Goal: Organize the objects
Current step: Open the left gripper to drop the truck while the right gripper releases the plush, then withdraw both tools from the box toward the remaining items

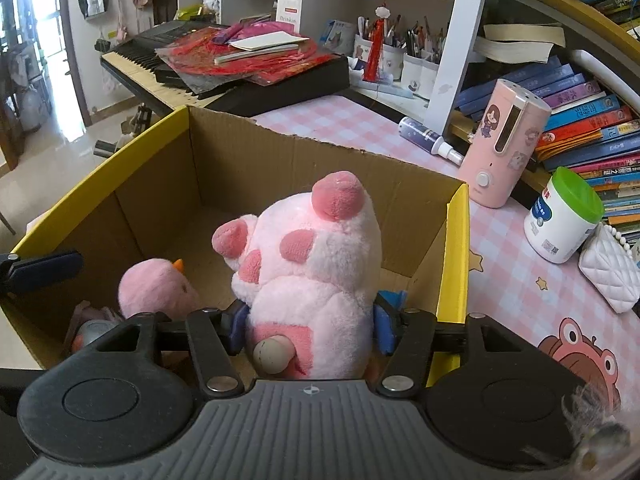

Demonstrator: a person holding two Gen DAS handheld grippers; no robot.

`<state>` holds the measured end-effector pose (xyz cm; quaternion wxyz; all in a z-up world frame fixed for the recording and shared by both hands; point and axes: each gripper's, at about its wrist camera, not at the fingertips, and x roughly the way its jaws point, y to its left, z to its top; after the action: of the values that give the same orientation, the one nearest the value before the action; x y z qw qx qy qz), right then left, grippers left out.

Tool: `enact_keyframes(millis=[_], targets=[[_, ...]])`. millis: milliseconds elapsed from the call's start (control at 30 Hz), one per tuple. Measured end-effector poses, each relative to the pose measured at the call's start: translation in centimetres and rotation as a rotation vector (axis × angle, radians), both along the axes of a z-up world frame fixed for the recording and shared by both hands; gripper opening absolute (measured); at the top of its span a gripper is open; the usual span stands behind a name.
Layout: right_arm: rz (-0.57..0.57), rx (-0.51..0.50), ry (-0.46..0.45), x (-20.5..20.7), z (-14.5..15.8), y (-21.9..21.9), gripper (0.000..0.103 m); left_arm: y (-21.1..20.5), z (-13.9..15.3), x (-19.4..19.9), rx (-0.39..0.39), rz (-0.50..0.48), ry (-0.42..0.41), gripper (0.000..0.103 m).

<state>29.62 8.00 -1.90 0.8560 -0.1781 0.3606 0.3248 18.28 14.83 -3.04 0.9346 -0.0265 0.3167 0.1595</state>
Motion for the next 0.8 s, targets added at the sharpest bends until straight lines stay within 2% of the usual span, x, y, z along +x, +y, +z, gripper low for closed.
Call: enact_keyframes(millis=[100,167,300,467,800], targets=[[-0.008,0.011,-0.001,0.0,0.0,-0.1,0.062,0.1,0.1,-0.3,-0.003,0.008,-0.009,0.084],[-0.018,0.023,-0.010,-0.1,0.1,-0.3,0.070,0.1,0.3,-0.6,-0.011,0.017,-0.020,0.084],[-0.028,0.036,-0.032,-0.5,0.5,-0.6,0.074,0.2,0.7,-1.3,-0.023,0.020,-0.044,0.086],[-0.053,0.103,-0.079,-1.7,1.7,-1.6,0.082,0.4,1.4,-2.7,-0.047,0.037,-0.091,0.090],[-0.126,0.217,-0.211,-6.1,4.0,-4.7,0.087,0.1,2.6,-5.7,-0.054,0.052,-0.153,0.093]])
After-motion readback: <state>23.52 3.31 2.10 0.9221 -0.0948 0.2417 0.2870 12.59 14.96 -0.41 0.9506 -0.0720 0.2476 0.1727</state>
